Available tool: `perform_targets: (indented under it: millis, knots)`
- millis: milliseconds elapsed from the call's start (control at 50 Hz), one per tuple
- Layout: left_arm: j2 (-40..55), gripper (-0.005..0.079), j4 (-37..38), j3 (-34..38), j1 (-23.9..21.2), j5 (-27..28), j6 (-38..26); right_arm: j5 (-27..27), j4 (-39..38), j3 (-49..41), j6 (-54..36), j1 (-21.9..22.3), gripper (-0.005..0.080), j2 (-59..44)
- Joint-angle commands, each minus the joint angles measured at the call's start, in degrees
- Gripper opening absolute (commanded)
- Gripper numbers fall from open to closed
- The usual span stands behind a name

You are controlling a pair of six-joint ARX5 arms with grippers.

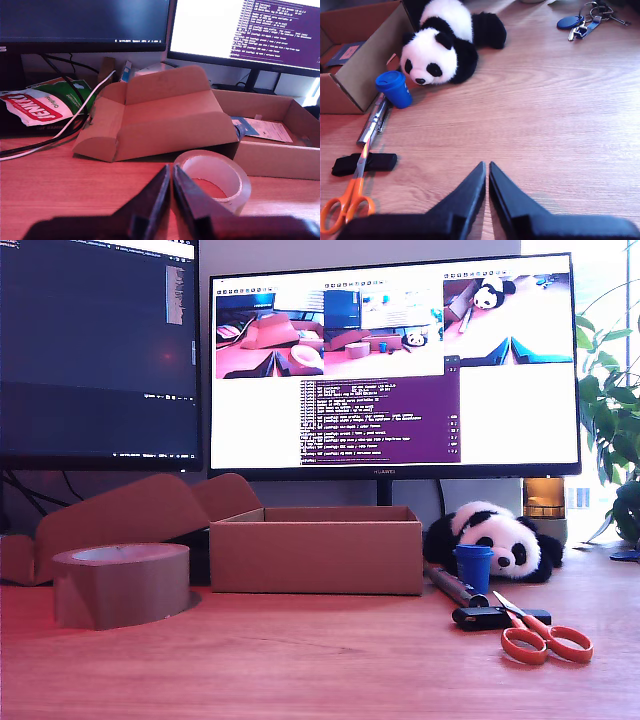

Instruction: Pick up the scissors and place it inside the cardboard box

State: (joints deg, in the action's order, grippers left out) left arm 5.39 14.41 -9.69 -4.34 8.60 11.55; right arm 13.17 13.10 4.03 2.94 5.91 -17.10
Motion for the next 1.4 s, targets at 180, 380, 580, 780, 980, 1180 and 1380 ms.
perform_targets:
  millis: [180,380,580,780,980,1180,1380]
  knots:
    - [-2.1,-0.0023,6.5,1.0,0.2,4.0,3.5,0.2,-6.1,-0.5,4.8,0.0,-0.0011,-0.2]
    - [-2.1,-0.0023,4.7,1.0,-0.6,12.3,3.5,4.3,-6.4,-0.4,9.7,-0.6,-0.0011,-0.2]
    - [-2.0,-0.0023,1.7,1.1,-5.2,18.9,2.7,6.0,-6.1,1.0,15.6,-5.1,-0.0011,-0.2]
    - [-2.0,-0.0023,-2.2,3.5,-12.4,19.9,2.4,2.8,2.1,6.3,18.2,-11.0,-0.0011,-0.9]
    - [-2.0,-0.0023,-5.2,6.0,-20.1,19.3,1.9,-4.7,13.7,14.7,18.6,-17.1,-0.0011,-5.2]
    - [-2.0,-0.0023,-5.6,6.7,-25.4,16.2,1.9,-6.8,21.2,24.3,21.4,-22.9,-0.0011,-16.8]
    - [-2.0,-0.0023,-5.5,6.7,-27.4,12.9,1.9,-9.2,28.6,33.9,21.3,-28.6,-0.0011,-32.5]
